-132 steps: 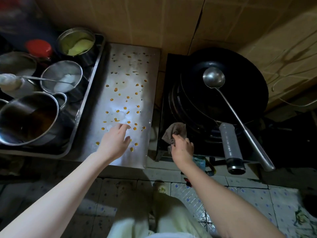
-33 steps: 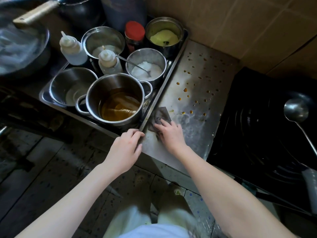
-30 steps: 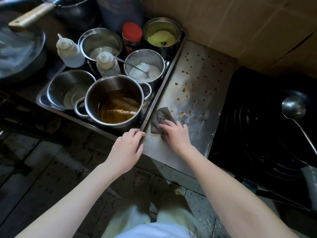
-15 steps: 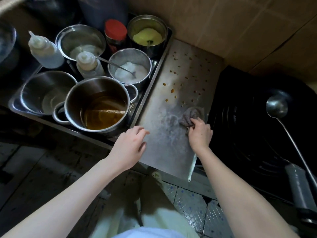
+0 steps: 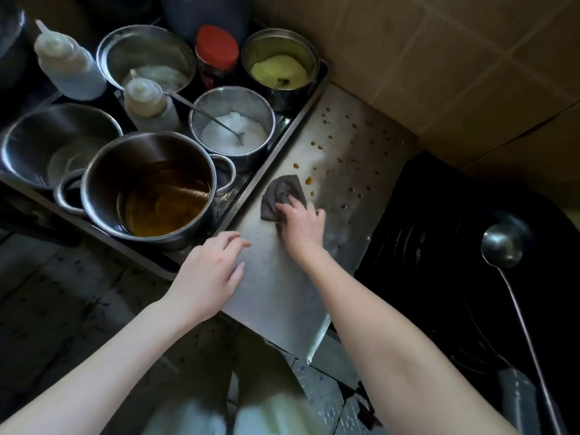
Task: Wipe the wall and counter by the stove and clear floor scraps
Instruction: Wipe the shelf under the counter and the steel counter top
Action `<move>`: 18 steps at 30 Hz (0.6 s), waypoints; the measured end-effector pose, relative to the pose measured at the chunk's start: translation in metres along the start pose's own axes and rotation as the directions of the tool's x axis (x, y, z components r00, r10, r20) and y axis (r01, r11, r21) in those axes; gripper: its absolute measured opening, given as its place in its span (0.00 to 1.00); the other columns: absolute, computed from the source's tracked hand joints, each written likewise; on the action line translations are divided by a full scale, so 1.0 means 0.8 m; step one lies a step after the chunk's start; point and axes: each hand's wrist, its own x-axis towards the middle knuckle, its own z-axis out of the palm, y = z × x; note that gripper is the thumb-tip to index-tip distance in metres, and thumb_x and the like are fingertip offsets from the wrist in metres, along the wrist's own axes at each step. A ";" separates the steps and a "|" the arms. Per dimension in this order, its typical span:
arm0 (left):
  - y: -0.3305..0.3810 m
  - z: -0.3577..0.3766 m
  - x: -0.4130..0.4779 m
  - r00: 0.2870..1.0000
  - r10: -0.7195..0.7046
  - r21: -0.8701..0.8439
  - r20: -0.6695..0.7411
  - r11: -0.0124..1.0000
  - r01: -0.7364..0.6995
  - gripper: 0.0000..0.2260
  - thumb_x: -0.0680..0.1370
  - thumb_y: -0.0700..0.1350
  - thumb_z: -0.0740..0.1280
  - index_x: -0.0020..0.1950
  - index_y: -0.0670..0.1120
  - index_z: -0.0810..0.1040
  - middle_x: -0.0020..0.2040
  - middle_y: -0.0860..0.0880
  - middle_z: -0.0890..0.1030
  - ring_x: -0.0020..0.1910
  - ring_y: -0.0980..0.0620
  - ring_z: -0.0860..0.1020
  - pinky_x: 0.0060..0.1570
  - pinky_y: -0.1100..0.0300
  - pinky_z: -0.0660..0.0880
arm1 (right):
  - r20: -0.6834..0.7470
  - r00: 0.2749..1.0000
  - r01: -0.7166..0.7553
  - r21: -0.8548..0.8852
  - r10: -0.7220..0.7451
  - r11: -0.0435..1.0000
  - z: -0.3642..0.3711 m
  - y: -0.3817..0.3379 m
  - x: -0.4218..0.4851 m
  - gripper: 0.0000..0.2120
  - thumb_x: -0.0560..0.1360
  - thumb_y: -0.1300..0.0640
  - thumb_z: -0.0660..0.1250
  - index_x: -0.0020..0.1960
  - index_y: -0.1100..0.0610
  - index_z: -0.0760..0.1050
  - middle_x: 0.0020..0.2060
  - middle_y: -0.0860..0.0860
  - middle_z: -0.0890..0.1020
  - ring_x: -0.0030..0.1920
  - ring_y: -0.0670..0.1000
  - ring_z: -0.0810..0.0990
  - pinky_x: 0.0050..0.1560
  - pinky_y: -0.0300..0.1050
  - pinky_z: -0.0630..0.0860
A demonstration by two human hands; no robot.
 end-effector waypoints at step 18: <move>0.019 0.002 0.040 0.999 -0.003 -0.011 -0.039 1.000 0.002 0.14 0.77 0.44 0.65 0.62 0.46 0.75 0.63 0.46 0.74 0.58 0.45 0.76 0.53 0.50 0.74 | -0.160 0.927 -0.327 0.101 0.340 0.940 -0.018 0.105 0.022 0.18 0.75 0.62 0.61 0.62 0.49 0.75 0.64 0.51 0.76 0.56 0.60 0.72 0.56 0.51 0.67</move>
